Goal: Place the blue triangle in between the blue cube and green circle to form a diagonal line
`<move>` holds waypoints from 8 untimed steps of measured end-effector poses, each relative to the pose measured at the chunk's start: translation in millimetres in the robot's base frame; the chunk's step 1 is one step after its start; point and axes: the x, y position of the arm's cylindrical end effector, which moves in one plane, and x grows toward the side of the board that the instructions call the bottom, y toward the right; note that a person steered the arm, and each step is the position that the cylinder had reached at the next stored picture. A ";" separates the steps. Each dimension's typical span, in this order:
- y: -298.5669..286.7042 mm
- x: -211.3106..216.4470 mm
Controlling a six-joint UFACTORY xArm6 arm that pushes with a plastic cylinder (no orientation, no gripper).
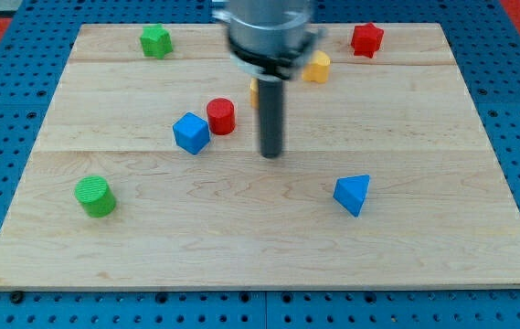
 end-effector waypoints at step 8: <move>-12.6 -25.3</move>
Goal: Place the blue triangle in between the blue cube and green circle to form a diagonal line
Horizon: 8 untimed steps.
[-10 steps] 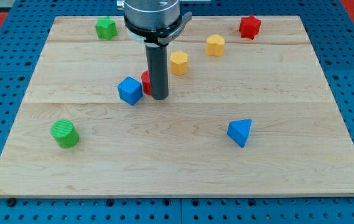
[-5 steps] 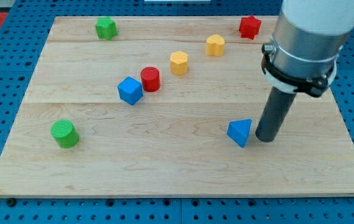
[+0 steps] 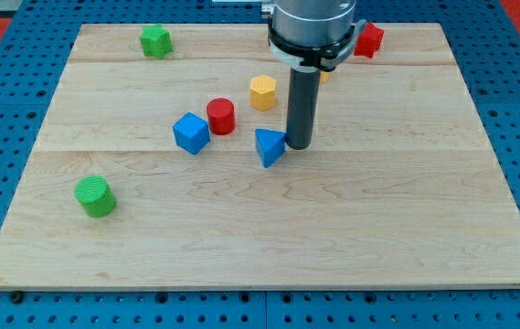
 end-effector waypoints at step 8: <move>-153.8 50.8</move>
